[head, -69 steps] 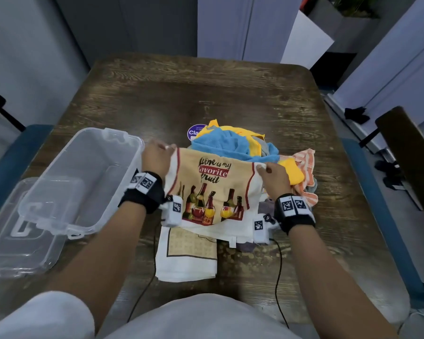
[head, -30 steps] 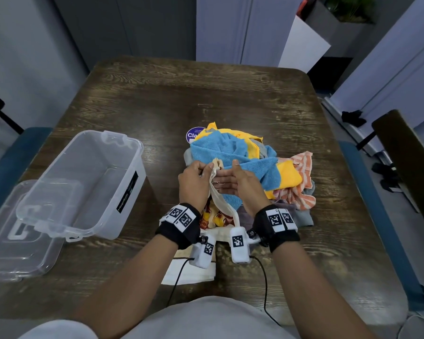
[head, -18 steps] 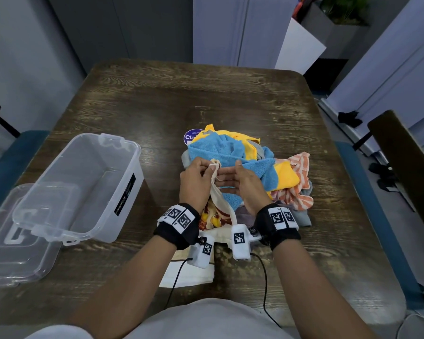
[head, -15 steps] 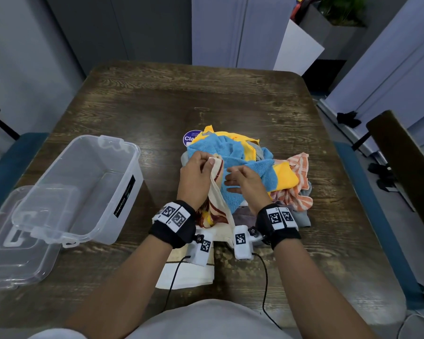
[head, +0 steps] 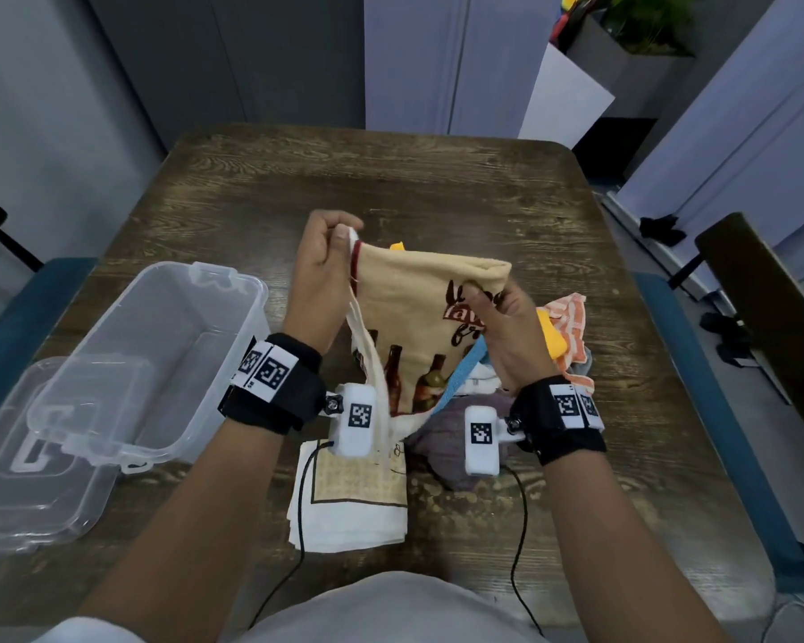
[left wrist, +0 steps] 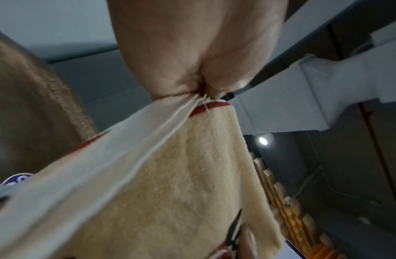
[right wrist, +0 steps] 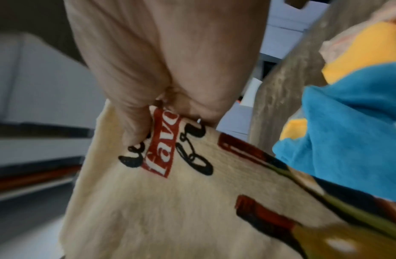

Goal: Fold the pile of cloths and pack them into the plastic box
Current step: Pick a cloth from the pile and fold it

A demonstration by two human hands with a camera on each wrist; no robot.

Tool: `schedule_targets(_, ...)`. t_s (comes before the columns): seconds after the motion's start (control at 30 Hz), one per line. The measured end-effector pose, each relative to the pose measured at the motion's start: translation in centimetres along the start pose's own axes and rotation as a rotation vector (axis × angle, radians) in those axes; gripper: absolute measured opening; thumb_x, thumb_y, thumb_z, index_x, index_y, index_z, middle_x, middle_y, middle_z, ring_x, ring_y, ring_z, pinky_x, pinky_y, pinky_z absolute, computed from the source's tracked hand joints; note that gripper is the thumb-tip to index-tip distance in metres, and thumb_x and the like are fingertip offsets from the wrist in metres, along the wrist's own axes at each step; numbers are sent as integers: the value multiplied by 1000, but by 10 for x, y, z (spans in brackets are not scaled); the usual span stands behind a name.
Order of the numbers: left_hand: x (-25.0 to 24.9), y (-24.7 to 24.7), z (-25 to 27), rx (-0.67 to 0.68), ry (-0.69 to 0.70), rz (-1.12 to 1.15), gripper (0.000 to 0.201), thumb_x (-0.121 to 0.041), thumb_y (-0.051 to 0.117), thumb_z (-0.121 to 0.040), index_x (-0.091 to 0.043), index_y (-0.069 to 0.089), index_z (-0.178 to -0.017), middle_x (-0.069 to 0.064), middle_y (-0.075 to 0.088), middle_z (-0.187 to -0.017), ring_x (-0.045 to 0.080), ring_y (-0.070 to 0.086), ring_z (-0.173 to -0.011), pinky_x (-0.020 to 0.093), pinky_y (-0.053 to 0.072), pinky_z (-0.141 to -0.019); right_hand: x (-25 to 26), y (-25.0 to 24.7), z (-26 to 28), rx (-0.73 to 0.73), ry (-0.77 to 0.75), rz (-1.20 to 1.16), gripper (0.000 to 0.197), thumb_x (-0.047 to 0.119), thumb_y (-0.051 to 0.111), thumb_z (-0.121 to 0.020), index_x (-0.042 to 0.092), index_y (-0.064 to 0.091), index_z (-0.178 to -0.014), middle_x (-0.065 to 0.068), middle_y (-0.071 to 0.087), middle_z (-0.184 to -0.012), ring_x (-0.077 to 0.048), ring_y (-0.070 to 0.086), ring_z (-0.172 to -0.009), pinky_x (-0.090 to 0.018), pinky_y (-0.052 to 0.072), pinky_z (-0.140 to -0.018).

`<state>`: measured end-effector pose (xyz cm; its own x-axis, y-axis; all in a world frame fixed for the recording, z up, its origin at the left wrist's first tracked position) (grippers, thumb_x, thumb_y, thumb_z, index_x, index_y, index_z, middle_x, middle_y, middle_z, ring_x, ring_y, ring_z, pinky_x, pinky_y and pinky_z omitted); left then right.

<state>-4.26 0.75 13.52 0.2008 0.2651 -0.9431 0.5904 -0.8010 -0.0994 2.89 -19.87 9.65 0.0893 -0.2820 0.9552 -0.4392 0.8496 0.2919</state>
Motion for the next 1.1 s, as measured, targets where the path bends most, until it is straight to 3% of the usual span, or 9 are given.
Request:
schedule_targets(0.1,12,-10,1,-104,-76,-42,19,-12,39,-106,-11,57,-112,-6,59,-101,2,56,-87,19,47,-79,14,1,-3,-4,-66,134,25,6,59,-99,7,63,-123,-11,73,-115,-25,69,-105,-39,57,-90)
schedule_targets(0.27,16,-18,3,-132,-161,-144,24,-13,39,-104,-15,58,-119,-2,62,-114,10,58,-102,34,51,-93,26,6,-6,73,-33,261,25,17,50,-105,8,65,-123,-14,74,-110,-22,71,-97,-33,59,-82)
schedule_targets(0.37,11,-7,4,80,-46,-310,35,-41,49,-102,-29,51,-135,-7,55,-136,8,52,-122,35,43,-106,25,14,-5,139,25,320,31,24,45,-108,7,65,-124,-16,74,-109,-24,72,-95,-35,58,-82)
schedule_targets(0.47,11,13,6,349,86,-488,59,-69,49,-91,-36,46,-140,-14,59,-133,6,52,-126,45,28,-118,17,23,-5,230,63,316,36,30,40,-109,11,64,-127,-16,72,-116,-30,70,-107,-41,56,-92)
schedule_targets(0.57,14,25,6,398,-9,-366,39,-60,60,-92,-26,63,-112,-10,67,-94,-1,59,-83,29,47,-83,9,24,-5,228,102,275,36,36,39,-109,16,64,-124,-10,72,-117,-24,67,-110,-42,53,-97)
schedule_targets(0.63,17,27,3,343,-2,-313,26,-45,66,-94,-20,60,-91,-2,63,-79,5,53,-66,27,44,-62,3,18,-4,211,134,251,34,41,44,-106,15,63,-118,-13,71,-111,-23,67,-104,-44,54,-93)
schedule_targets(0.8,3,17,-21,206,74,-366,20,-35,54,-102,-16,51,-95,4,64,-90,19,64,-78,30,50,-62,-19,4,4,387,166,557,28,16,72,-92,21,58,-116,2,74,-107,-10,70,-99,-31,56,-86)
schedule_targets(0.97,-12,-19,-61,45,72,-421,23,-38,50,-104,-16,48,-99,-1,63,-91,7,61,-75,15,50,-59,-58,-17,14,374,217,687,21,10,59,-100,5,68,-119,3,71,-109,7,64,-94,-18,48,-86)
schedule_targets(1.1,16,-38,-58,-18,0,-512,29,-40,51,-103,-11,52,-102,3,66,-93,11,62,-77,27,51,-64,-58,-28,5,392,294,627,24,5,52,-103,7,63,-124,2,68,-114,6,63,-100,-14,45,-89)
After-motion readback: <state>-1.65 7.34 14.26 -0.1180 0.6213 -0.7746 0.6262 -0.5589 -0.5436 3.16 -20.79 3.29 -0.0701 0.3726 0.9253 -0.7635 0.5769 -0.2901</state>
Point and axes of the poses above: each hand's wrist, its own z-axis away from the middle knuckle, its own y-axis out of the palm, x = y × z, the point moved 1 cm from there along -z, towards the middle knuckle
